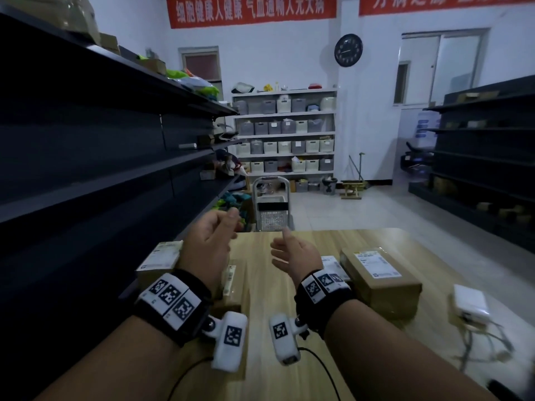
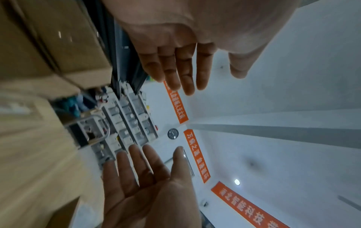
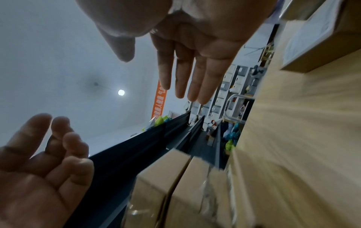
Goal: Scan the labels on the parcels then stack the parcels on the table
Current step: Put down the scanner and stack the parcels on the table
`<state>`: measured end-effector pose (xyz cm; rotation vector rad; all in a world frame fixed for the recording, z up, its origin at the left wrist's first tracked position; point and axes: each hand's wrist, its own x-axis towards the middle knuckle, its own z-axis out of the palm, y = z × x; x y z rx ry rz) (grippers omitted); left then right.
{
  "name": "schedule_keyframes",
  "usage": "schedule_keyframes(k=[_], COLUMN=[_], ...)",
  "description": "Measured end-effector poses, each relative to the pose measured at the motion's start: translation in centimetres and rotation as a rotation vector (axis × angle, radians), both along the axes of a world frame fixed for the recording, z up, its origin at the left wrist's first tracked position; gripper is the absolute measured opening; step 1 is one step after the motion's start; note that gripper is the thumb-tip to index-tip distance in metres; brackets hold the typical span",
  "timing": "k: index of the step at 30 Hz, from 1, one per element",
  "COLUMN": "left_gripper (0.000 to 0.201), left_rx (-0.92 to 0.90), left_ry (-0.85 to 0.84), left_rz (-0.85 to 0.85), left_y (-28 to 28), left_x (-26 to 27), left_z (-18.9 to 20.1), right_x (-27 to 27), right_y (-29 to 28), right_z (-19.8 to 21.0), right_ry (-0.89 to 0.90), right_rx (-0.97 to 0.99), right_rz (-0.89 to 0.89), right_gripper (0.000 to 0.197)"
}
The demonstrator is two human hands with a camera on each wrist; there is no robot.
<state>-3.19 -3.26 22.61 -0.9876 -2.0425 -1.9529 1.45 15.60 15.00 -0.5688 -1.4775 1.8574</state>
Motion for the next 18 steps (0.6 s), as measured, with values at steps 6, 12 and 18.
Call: schedule_keyframes(k=[6,12,18], left_gripper=[0.039,0.041,0.061], left_rx=[-0.074,-0.154,-0.166], left_ry=[-0.171,-0.568,-0.791], left_rz=[-0.157,-0.329,-0.477], left_y=[6.9,13.3,18.5], left_x=[2.2,4.2,7.1], left_z=[-4.4,-10.3,-13.1], right_x=[6.3,13.5,17.8], right_y=[7.1,11.9,15.9], right_z=[-1.6,-2.4,-3.6], right_ry=[-0.171,-0.304,-0.379], right_rx=[0.023,0.129,0.047], right_rz=[-0.22,-0.543,-0.632], right_gripper=[0.039,0.038,0.032])
